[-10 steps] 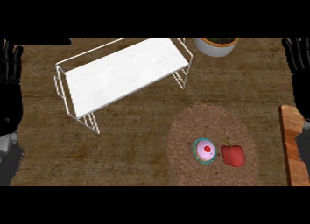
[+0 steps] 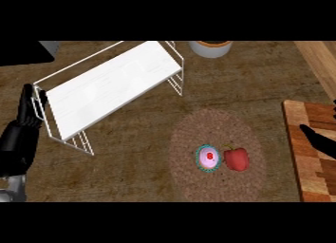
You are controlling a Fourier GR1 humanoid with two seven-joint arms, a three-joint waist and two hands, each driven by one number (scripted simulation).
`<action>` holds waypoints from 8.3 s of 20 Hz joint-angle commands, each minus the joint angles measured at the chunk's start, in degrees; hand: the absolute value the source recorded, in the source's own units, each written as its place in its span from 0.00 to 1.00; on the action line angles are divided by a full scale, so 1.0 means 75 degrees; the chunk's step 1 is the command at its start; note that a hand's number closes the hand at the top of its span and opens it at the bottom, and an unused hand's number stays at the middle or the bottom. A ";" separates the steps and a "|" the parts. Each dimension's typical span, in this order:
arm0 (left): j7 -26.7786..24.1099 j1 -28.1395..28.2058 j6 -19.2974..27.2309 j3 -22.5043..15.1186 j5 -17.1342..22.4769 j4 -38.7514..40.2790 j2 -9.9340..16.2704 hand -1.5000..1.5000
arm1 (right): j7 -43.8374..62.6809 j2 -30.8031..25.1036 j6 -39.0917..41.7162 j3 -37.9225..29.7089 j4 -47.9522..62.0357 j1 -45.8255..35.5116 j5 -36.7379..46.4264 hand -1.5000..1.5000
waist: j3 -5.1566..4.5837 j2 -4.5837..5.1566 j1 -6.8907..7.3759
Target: Pick the cupcake from the placemat and place it in the tiered shelf
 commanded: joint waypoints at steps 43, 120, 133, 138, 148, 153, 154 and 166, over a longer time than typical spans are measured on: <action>0.0838 -0.0081 -0.1046 -0.1290 -0.0543 0.2011 -0.0864 0.50 | 1.0355 0.3317 0.4396 0.4643 -0.1359 -0.1839 0.6582 0.00 | -0.0089 0.0008 0.0783; 0.1260 0.0312 -0.1931 -0.0385 -0.1182 0.1433 -0.1269 0.50 | 0.4579 0.3118 0.5023 0.2167 -0.2001 -0.5911 0.6411 1.00 | -0.0061 -0.0002 0.0861; 0.1188 0.0204 -0.2052 -0.0374 -0.1421 0.1356 -0.1429 0.50 | 0.3455 0.3211 0.3455 0.1009 0.3072 -0.9009 0.6866 1.00 | -0.0062 0.0046 0.1042; 0.1025 -0.0044 -0.2044 -0.0336 -0.1544 0.1816 -0.1576 0.50 | 0.2553 0.3123 0.3049 0.0748 0.5024 -1.0207 0.6889 1.00 | -0.0067 0.0074 0.1054; 0.1445 -0.0557 -0.2035 -0.0223 -0.1552 0.1823 -0.1682 0.50 | 0.1540 0.3558 0.1996 0.0491 0.8051 -1.1033 0.6828 1.00 | -0.0072 0.0184 0.1218; 0.1267 -0.0438 -0.2132 -0.0561 -0.1719 0.1713 -0.1807 0.50 | 0.1400 0.3574 0.2078 -0.0566 0.7986 -1.0838 0.4555 1.00 | -0.0057 0.0188 0.1574; 0.1239 -0.0482 -0.2153 -0.0520 -0.1724 0.1859 -0.1769 0.50 | 0.1444 0.3574 0.2008 -0.1066 0.8023 -1.0787 0.4106 0.00 | -0.0053 0.0269 0.1623; 0.1079 -0.0228 -0.2133 -0.0514 -0.1765 0.1748 -0.1812 0.50 | -0.0728 0.3576 0.0162 -0.2415 0.8539 -1.0929 0.1863 0.00 | -0.0064 0.0194 0.1500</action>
